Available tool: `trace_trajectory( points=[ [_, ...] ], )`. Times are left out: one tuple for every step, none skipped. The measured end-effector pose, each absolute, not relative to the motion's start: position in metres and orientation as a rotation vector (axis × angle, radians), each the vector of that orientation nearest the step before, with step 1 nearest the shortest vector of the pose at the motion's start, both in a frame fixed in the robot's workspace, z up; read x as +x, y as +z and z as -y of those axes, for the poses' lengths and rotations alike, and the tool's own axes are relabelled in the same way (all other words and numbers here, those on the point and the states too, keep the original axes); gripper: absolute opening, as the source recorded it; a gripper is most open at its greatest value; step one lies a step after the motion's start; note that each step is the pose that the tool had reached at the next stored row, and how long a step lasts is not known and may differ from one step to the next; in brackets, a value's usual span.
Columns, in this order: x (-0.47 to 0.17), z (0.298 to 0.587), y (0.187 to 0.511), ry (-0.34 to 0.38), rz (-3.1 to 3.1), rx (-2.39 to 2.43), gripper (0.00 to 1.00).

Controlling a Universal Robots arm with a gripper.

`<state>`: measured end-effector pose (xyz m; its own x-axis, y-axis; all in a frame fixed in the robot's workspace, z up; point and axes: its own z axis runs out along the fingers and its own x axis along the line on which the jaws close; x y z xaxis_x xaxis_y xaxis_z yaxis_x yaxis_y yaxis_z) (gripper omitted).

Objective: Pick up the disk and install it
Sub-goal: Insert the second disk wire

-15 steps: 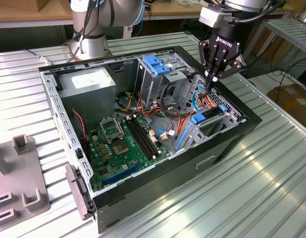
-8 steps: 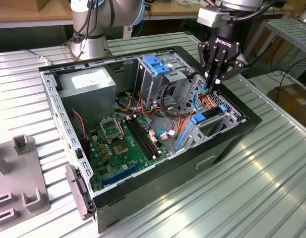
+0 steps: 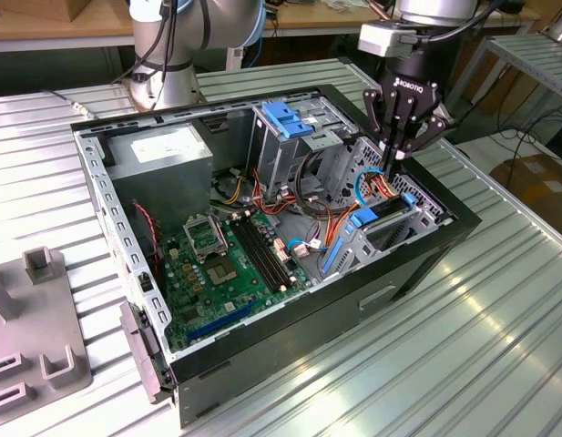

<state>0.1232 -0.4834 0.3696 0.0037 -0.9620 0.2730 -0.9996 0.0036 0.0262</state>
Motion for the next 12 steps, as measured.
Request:
trace_trajectory(
  points=[
    [0.1232,0.4834,0.3694,0.26,2.062,2.062,0.15],
    [0.1232,0.4834,0.3693,0.26,2.062,2.062,0.15],
    [0.1232,0.4834,0.3693,0.26,2.062,2.062,0.15],
    [0.1232,0.4834,0.3691,0.26,2.062,2.062,0.15],
    [0.1232,0.4834,0.3692,0.26,2.062,2.062,0.15],
    [0.1232,0.4834,0.3691,0.26,2.062,2.062,0.15],
    [0.1232,0.4834,0.3691,0.26,2.062,2.062,0.15],
    [0.1232,0.4834,0.3691,0.26,2.062,2.062,0.15],
    [0.1232,0.4834,0.3691,0.26,2.062,2.062,0.15],
    [0.1232,0.4834,0.3691,0.26,2.062,2.062,0.17],
    [0.1234,0.4834,0.369,0.26,2.062,2.062,0.23],
    [0.1236,0.4834,0.369,0.26,2.062,2.061,0.23]
  ],
)
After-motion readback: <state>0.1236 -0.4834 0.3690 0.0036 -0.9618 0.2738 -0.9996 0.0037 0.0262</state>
